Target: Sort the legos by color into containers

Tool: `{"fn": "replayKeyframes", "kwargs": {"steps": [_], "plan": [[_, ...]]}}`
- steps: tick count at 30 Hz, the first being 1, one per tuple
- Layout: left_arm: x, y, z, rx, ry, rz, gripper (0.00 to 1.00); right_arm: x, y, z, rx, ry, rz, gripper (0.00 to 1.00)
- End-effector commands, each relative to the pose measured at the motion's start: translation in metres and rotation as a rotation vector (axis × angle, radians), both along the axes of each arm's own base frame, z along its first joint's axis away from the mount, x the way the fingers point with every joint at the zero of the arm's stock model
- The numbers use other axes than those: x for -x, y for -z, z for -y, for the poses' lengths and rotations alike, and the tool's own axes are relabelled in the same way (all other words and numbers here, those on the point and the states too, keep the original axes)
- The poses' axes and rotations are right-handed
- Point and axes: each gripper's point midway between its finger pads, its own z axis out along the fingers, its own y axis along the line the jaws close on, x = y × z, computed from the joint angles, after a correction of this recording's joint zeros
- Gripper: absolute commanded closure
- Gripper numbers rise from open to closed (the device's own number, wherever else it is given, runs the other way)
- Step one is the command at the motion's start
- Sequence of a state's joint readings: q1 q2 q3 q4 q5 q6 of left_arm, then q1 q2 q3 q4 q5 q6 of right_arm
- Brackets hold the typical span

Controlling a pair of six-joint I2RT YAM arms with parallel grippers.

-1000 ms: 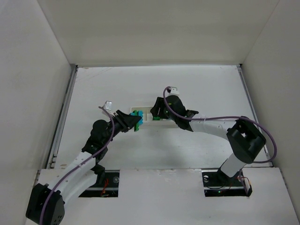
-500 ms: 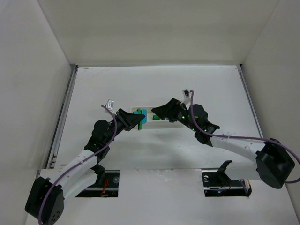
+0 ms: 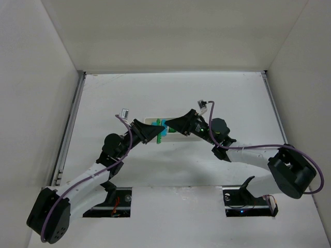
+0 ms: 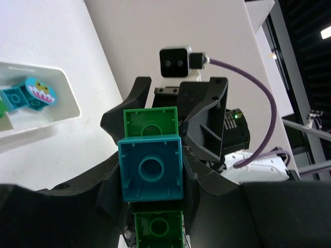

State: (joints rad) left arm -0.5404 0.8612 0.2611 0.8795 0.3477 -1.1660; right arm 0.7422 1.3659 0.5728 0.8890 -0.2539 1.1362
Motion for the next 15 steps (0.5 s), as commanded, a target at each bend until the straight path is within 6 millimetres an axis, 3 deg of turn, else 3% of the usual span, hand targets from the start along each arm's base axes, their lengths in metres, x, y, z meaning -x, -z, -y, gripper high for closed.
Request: {"fn": "replayKeyframes", "kwargs": {"steps": [1, 6, 15], "plan": [[0.015, -0.0202, 0.0083, 0.05, 0.073, 0.076, 0.81, 0.0094, -0.0298, -0.0009, -0.106, -0.052, 0.074, 0.22], [0.0145, -0.0189, 0.0093, 0.051, 0.075, 0.072, 0.81, 0.0111, -0.0365, 0.0012, -0.142, -0.059, 0.091, 0.24], [0.0119, -0.0213, 0.0068, 0.056, 0.063, 0.075, 0.81, 0.011, -0.029, 0.0007, -0.138, -0.069, 0.062, 0.39]]}}
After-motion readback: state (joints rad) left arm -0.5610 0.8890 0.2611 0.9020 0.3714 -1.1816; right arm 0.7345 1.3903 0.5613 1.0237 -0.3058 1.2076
